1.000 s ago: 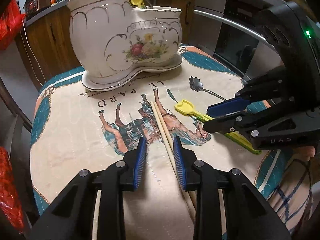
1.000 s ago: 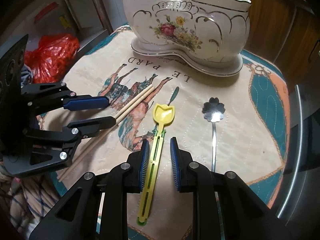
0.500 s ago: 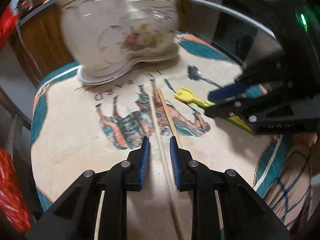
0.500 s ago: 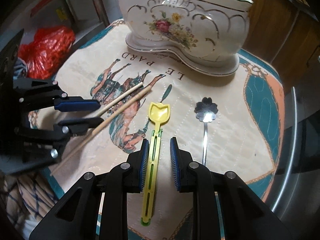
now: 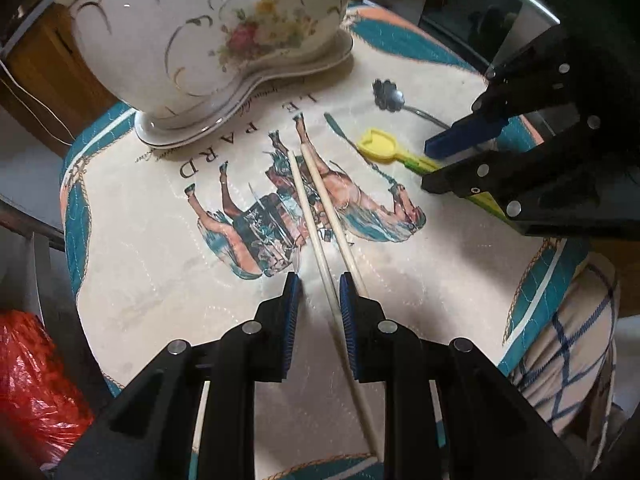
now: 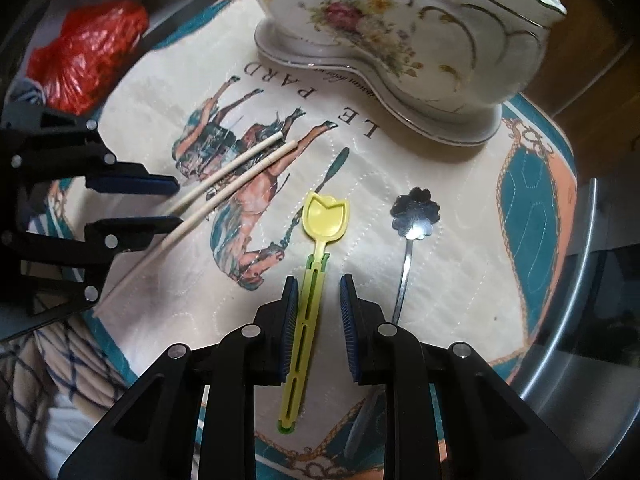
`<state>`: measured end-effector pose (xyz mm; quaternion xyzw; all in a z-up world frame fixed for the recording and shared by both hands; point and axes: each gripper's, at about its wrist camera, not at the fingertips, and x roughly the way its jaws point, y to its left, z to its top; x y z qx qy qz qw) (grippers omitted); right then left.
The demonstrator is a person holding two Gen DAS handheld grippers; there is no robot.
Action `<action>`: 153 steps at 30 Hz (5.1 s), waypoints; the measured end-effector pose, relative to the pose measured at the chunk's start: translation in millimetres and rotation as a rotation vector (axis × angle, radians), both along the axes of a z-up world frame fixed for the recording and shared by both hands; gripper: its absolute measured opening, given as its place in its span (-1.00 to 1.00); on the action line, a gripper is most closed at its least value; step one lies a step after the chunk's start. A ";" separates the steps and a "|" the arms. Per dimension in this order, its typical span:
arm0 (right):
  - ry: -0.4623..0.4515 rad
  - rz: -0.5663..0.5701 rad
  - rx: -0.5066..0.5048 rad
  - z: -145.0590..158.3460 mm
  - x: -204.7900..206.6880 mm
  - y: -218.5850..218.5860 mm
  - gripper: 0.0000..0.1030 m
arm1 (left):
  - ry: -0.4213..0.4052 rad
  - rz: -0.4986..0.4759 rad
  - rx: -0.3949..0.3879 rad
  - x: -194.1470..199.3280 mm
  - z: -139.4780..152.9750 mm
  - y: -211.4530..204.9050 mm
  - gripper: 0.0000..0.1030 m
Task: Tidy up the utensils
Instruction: 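Lower the left tool onto a chopstick while the right tool lowers onto the yellow-green spatula, then close the left tool on the chopstick while the right tool closes on the spatula, then carry the chopstick in the left tool while the right tool carries the spatula over the holder, then drop the chopstick into the larger pot while the right tool drops the spatula into the smaller pot, then lower the left tool onto the last chopstick while the right tool lowers onto the flower-handled spoon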
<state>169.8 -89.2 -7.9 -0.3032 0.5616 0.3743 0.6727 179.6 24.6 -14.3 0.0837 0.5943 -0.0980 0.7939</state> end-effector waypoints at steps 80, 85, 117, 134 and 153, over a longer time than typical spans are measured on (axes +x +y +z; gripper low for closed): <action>-0.434 -0.292 0.947 139.2 94.0 -36.9 -0.79 | -0.976 0.305 -0.470 77.8 154.5 121.4 -0.92; -0.460 -0.292 0.920 121.6 94.5 -37.0 -0.79 | -0.999 0.275 -0.443 59.7 146.7 112.7 -0.92; -0.449 -0.261 0.739 84.2 80.0 -30.2 -0.79 | -0.923 0.248 -0.239 50.4 109.8 89.4 -0.90; -0.495 -0.259 0.729 99.8 61.4 -49.9 -0.58 | -0.998 0.234 -0.205 11.1 137.3 86.2 -0.21; -0.250 -0.154 0.417 40.7 15.1 -67.4 -0.55 | -0.576 0.267 -0.238 -31.4 52.8 72.0 -0.21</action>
